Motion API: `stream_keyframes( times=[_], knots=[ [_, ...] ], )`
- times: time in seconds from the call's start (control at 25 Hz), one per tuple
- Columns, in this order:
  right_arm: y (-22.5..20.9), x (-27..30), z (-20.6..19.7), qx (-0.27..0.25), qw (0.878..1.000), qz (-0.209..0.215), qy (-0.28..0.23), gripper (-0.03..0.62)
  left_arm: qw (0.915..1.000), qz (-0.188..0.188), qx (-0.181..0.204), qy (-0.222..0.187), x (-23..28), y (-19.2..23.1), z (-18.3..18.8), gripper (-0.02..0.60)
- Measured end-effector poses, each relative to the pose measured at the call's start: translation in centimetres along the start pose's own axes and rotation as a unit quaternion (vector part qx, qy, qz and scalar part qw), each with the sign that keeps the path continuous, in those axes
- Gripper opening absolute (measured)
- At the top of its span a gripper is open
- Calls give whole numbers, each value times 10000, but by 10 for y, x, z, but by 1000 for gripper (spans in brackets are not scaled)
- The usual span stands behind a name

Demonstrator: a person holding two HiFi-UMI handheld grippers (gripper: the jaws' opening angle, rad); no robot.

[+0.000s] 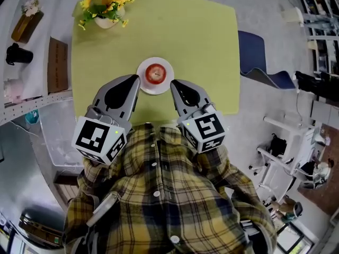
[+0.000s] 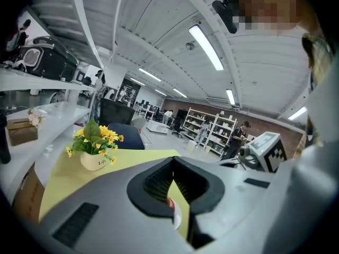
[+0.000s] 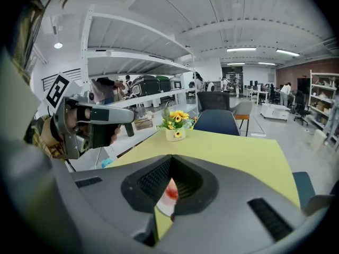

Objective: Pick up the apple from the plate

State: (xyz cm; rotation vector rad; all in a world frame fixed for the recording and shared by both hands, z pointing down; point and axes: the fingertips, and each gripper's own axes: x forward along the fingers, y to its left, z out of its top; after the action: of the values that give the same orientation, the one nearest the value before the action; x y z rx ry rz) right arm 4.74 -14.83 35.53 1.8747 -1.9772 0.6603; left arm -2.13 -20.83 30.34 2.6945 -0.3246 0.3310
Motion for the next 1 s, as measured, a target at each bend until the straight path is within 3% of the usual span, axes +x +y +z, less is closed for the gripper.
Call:
stream_keyframes(
  times=[0.28,0.72,1.0],
  knots=[
    [-10,15,10,-187,9994,276,1,-3,9999,121,-7,20,18,3,4,8],
    [-18,26,7,31,9991,423,-27,-3,9994,339,-111,38,25,14,-2,8],
    [-18,29,-10,157,9988,468,47,-3,9987,396,-237,205,26,16,-24,8]
  ],
)
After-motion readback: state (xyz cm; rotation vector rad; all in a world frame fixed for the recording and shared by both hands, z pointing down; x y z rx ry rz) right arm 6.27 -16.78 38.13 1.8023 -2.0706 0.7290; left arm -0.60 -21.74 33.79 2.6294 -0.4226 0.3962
